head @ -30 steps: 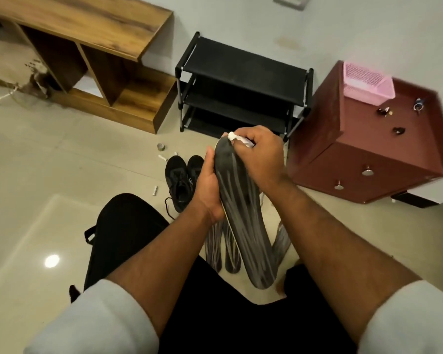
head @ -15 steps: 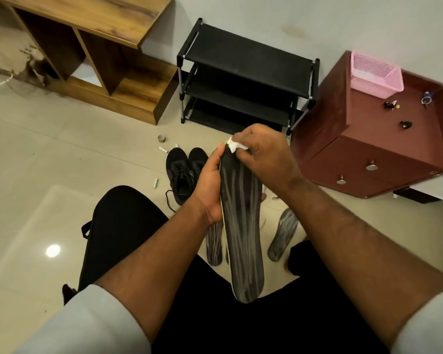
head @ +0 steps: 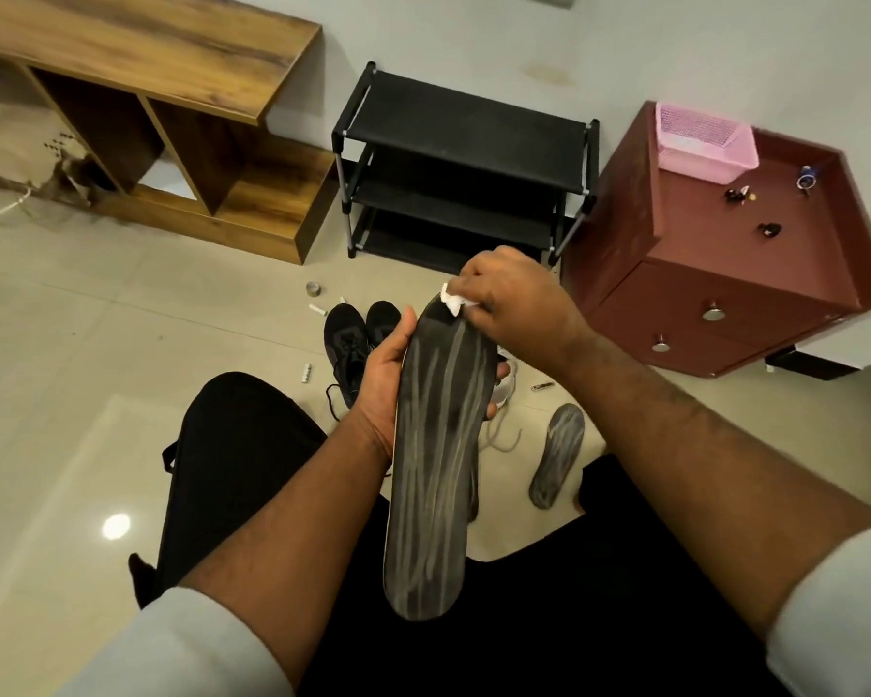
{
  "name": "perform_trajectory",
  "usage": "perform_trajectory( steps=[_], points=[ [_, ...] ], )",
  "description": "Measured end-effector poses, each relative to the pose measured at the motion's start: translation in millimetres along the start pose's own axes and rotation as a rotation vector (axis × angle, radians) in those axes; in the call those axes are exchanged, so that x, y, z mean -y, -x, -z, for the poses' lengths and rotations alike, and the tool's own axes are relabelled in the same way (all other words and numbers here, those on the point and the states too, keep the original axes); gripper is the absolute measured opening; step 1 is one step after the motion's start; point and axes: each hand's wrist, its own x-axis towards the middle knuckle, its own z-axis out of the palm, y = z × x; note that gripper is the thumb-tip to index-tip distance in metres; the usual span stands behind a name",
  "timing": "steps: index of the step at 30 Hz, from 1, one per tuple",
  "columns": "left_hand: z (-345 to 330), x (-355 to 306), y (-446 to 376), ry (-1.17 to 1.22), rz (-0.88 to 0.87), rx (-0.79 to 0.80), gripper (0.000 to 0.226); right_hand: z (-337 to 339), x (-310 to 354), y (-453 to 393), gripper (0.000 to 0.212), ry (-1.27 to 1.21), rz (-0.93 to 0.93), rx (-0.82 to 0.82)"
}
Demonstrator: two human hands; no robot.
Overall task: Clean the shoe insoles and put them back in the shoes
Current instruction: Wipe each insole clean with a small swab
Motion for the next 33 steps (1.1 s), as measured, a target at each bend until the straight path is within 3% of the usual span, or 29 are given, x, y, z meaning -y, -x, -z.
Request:
perform_trajectory(
  steps=[3,8,13,20,26,28,33],
  points=[
    [-1,1,-4,0.015,-0.019,-0.035,0.069,0,11,9,0.027,0.046,0.141,0.008],
    [-7,2,-7,-0.010,0.014,0.017,0.076,6,-15,10,0.019,0.192,0.107,-0.052],
    [0,3,-8,-0.038,0.055,0.061,0.075,6,-17,30,0.026,0.122,0.149,-0.010],
    [1,18,-15,-0.046,0.046,0.017,0.065,3,-22,28,0.045,-0.035,-0.045,0.072],
    [-4,13,-18,-0.029,0.022,-0.037,0.074,-9,-17,69,0.026,-0.072,0.002,0.101],
    [-3,14,-22,-0.046,0.012,-0.024,0.074,-5,-19,64,0.023,-0.091,-0.010,0.075],
    [3,16,-22,-0.077,0.019,0.075,0.062,4,-26,36,0.041,-0.083,-0.084,0.011]
  ],
)
